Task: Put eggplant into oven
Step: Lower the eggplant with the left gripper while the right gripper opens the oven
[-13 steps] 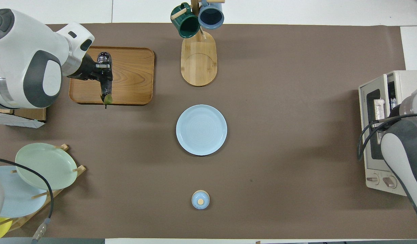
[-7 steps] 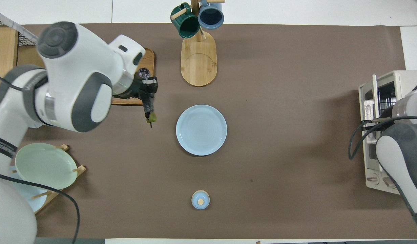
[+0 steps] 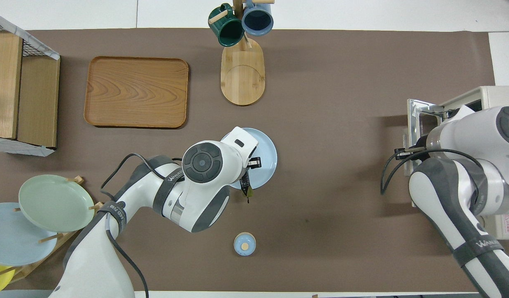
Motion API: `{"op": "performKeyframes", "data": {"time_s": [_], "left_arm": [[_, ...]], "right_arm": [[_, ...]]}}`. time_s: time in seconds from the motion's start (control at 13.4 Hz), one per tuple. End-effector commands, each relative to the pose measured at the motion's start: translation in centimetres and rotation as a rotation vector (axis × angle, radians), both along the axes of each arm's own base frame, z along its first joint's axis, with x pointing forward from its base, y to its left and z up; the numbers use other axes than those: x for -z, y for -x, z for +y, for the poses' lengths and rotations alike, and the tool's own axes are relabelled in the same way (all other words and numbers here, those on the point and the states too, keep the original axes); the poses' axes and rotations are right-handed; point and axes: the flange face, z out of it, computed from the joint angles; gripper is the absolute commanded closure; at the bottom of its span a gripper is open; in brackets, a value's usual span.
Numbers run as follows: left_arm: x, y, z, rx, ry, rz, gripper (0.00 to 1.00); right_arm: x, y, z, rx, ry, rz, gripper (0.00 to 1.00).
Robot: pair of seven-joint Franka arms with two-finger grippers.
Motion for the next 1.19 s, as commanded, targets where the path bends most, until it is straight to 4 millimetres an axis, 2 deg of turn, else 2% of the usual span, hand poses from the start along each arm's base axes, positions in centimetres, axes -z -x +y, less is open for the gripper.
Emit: {"op": "performKeyframes", "data": {"time_s": [0.0,0.07,0.15,0.22,0.3,0.37,0.45,0.6,0.67,0.82,0.89,1.04,1.12], "left_arm": [[0.0,-0.3,0.3,-0.016,0.011,-0.006,1.00],[0.0,-0.3,0.3,-0.009,0.009,-0.006,1.00],[0.0,-0.3,0.3,-0.010,0.006,-0.005,0.07],[-0.4,-0.6,0.6,-0.014,0.009,-0.008,0.00],[-1.3,-1.1,1.0,-0.019,0.005,-0.004,0.00],[-3.0,-2.2,1.8,-0.030,0.000,0.002,0.00],[-4.9,-4.2,3.5,-0.047,-0.007,0.013,0.00],[-8.9,-7.5,7.7,-0.031,-0.015,0.025,0.00],[-11.2,-9.1,10.7,-0.028,-0.016,0.024,0.00],[-14.7,-11.3,16.1,-0.008,-0.021,0.027,0.00],[-16.5,-12.5,19.5,0.004,-0.022,0.025,0.00],[-19.4,-13.9,25.7,0.045,-0.026,0.023,0.00],[-20.7,-13.9,28.5,0.069,-0.030,0.018,0.00]], "right_arm": [[3.9,-0.4,-1.4,0.016,0.025,-0.040,1.00],[5.0,-0.6,1.4,-0.001,0.024,-0.033,1.00],[5.0,-0.5,3.1,0.003,0.023,-0.025,1.00],[4.9,-0.5,3.6,0.004,0.024,-0.012,1.00],[4.9,-0.4,3.9,0.009,0.020,-0.013,1.00],[4.9,-0.4,4.3,0.014,0.017,-0.013,1.00],[4.6,-0.6,5.2,0.002,0.014,-0.016,1.00],[4.0,-0.7,8.5,-0.019,-0.010,-0.013,1.00],[3.9,-0.2,9.7,-0.041,-0.010,0.001,1.00],[2.6,0.9,15.5,-0.089,-0.006,0.024,1.00],[1.9,0.8,16.7,-0.047,-0.001,0.031,1.00],[0.5,1.0,20.6,-0.055,-0.002,0.021,1.00],[-0.9,0.4,22.6,-0.063,-0.007,0.005,1.00]]}}
